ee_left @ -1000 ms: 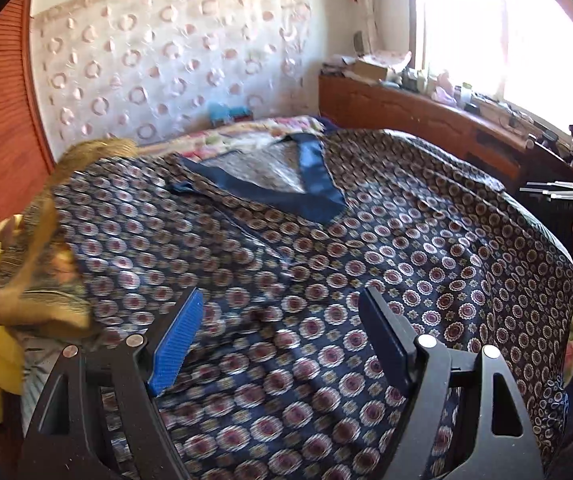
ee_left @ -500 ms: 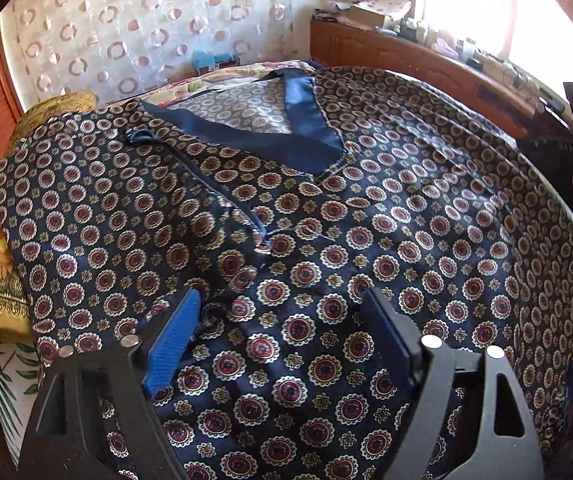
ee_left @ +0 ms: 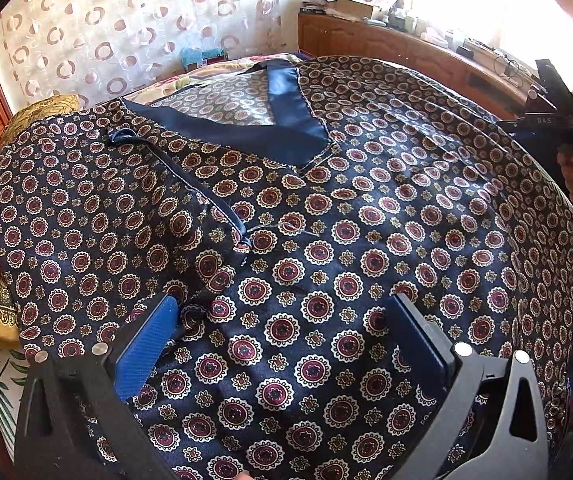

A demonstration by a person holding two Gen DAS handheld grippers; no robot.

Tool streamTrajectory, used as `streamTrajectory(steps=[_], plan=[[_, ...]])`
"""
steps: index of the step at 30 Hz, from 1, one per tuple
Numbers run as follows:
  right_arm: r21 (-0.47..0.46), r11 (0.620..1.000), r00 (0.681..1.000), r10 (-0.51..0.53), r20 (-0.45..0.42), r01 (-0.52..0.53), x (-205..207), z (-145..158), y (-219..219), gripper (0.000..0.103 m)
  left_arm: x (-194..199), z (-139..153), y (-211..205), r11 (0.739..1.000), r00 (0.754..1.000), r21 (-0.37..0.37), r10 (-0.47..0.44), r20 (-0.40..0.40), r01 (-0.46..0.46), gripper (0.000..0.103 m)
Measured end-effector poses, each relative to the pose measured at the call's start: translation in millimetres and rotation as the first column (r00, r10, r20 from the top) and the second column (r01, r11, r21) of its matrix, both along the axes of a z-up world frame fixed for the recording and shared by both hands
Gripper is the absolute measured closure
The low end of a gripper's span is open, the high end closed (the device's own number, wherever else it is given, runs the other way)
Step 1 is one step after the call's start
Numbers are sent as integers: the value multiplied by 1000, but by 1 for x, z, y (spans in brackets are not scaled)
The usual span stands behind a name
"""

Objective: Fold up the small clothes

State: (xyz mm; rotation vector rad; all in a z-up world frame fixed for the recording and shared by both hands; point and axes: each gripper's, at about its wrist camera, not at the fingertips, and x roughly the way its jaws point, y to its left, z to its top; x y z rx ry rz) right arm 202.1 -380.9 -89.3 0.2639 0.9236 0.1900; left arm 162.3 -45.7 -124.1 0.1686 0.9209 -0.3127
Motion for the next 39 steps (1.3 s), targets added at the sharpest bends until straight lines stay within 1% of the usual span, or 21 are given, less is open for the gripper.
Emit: streamTrajectory(steps=[1, 2, 3, 4, 5, 6, 8, 11, 14, 17, 20, 22, 23, 24, 25, 27, 29, 32, 34, 36, 39], plan=[[-6, 1000, 1000, 11, 5, -11, -1, 2, 2, 66, 0, 0, 1, 1000, 1000, 0, 0, -1, 0, 0], [-26, 999, 1000, 20, 15, -20, -2, 6, 5, 78, 0, 0, 1, 1000, 1000, -1, 0, -1, 0, 0], [-65, 998, 999, 24, 28, -22, -2, 8, 8, 85, 0, 0, 1, 1000, 1000, -1, 0, -1, 0, 0], [-107, 994, 999, 27, 43, -22, -5, 12, 11, 87, 0, 0, 1, 1000, 1000, -2, -1, -1, 1, 0], [-157, 987, 997, 30, 68, -20, -9, 18, 17, 93, -1, 0, 2, 1000, 1000, -6, -1, -2, 1, 0], [-199, 980, 996, 27, 90, -9, -11, 23, 21, 94, 0, 0, 2, 1000, 1000, -5, 0, -3, 0, 0], [-265, 964, 988, 36, 152, 6, -19, 37, 33, 96, -2, 1, 2, 1000, 1000, -3, 0, -1, 0, 0], [-311, 950, 963, 76, 259, 8, -33, 61, 52, 96, -4, 4, 8, 1000, 1000, -27, 5, 11, -4, 0], [-337, 941, 928, 161, 335, -42, -47, 83, 80, 96, -10, 15, 16, 998, 998, -54, 36, 55, -33, 0], [-338, 933, 900, 246, 359, -120, -58, 95, 108, 96, -19, 32, 27, 992, 989, -100, 85, 120, -73, 0], [-300, 931, 893, 306, 329, -209, -61, 96, 129, 96, -34, 51, 33, 983, 973, -152, 134, 189, -105, 0], [-276, 928, 891, 332, 310, -250, -63, 93, 136, 96, -48, 64, 34, 979, 956, -171, 153, 251, -112, 0], [-265, 926, 892, 343, 295, -268, -61, 89, 137, 92, -55, 70, 34, 977, 948, -183, 155, 279, -105, 0], [-261, 924, 894, 349, 281, -279, -56, 87, 135, 85, -62, 76, 32, 976, 941, -196, 154, 303, -97, 0], [-260, 921, 896, 358, 264, -291, -49, 84, 131, 80, -62, 81, 31, 975, 936, -203, 153, 318, -90, 0], [-260, 915, 893, 374, 250, -310, -44, 80, 129, 63, -71, 89, 26, 975, 925, -209, 151, 350, -80, 0], [-265, 908, 891, 386, 238, -323, -37, 78, 128, 54, -75, 91, 23, 976, 922, -208, 144, 360, -71, 0], [-262, 908, 892, 388, 232, -326, -42, 83, 121, 53, -79, 90, 17, 975, 929, -217, 124, 348, -49, 0], [-256, 915, 899, 371, 230, -312, -42, 83, 114, 53, -79, 88, 13, 977, 935, -211, 111, 337, -40, 0], [-254, 928, 920, 329, 214, -272, -36, 82, 105, 53, -78, 85, 8, 978, 944, -206, 93, 317, -27, 0], [-212, 951, 948, 264, 177, -225, -17, 76, 94, 53, -80, 79, 6, 973, 952, -230, 64, 300, 7, 0]])
